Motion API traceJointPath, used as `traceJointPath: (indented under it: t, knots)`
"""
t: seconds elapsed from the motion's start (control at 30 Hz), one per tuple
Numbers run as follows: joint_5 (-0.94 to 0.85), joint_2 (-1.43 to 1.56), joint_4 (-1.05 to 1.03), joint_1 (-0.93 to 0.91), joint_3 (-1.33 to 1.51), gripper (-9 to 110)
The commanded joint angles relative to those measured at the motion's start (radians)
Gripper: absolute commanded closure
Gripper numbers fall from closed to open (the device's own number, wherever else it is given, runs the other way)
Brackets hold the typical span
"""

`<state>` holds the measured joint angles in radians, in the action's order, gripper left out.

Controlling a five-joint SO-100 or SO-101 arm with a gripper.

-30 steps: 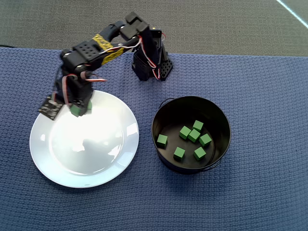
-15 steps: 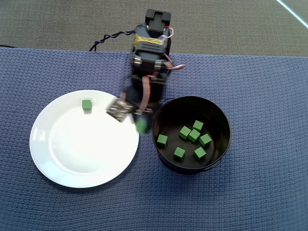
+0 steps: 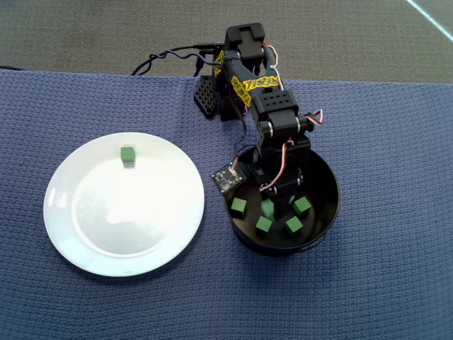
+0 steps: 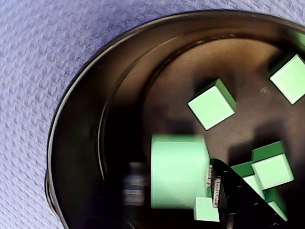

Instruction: Pick up the green cubes from the white plate and place them in the black recipient

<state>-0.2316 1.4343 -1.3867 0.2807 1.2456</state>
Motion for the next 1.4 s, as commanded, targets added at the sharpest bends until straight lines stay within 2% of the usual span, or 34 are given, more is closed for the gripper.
traceJointPath:
  t: [0.0, 0.07, 0.17, 0.3, 0.37, 0.47, 0.53, 0.67, 0.73, 0.83, 1.0, 1.1, 1.2, 1.37]
  knots:
    - [0.054, 0.043, 0.014, 0.029, 0.012, 66]
    - [0.040, 0.083, -0.020, 0.026, 0.003, 60]
    - [0.014, 0.169, -0.031, -0.025, -0.003, 62]
    - [-0.064, 0.244, -0.064, -0.186, -0.103, 85]
    - [-0.175, 0.241, -0.126, -0.273, -0.175, 92]
    - [-0.414, 0.238, -0.195, -0.425, -0.222, 87]
    - [-0.607, 0.245, -0.170, -0.540, -0.198, 88]
    - [-0.965, 0.250, 0.058, -0.767, -0.017, 96]
    - [-1.058, 0.252, 0.225, -0.851, 0.115, 100]
    - [-1.034, 0.245, 0.357, -0.910, 0.219, 101]
    - [-0.744, 0.313, 0.261, -0.874, 0.318, 101]
    - [-0.723, 0.387, 0.268, -0.839, 0.479, 101]
    - [-0.913, 0.449, 0.278, -0.822, 0.630, 101]
    - [-1.394, 0.508, 0.337, -0.884, 0.752, 101]
